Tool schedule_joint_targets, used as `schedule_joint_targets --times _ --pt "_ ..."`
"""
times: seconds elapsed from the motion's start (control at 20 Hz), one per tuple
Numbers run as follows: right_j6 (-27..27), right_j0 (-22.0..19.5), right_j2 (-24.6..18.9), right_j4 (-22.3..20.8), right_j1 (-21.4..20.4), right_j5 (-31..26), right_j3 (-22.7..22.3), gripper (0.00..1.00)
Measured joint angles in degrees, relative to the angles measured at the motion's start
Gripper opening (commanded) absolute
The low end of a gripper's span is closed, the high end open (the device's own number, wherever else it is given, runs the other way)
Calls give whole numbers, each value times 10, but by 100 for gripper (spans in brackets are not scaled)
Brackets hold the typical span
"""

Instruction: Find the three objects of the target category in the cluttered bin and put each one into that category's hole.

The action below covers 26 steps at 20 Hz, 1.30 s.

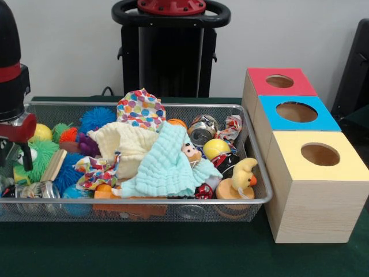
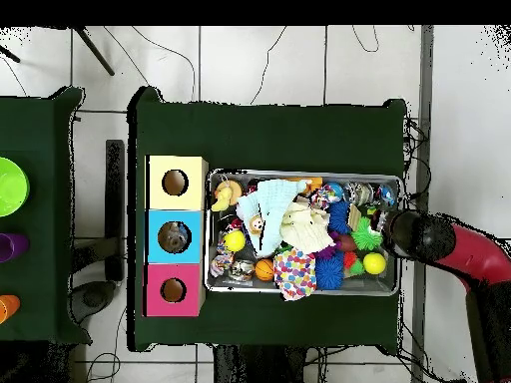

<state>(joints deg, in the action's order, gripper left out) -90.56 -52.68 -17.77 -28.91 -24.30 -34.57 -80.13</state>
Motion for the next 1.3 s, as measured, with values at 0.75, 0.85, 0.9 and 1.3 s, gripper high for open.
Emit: schedule_joint_targets --times 0.75,0.85,0.9,1.3 --pt "0 2 0 16 0 0 0 100" --pt "0 4 0 17 0 0 0 100" --pt "0 5 0 17 0 0 0 100" --pt "0 16 0 17 4 0 1 100"
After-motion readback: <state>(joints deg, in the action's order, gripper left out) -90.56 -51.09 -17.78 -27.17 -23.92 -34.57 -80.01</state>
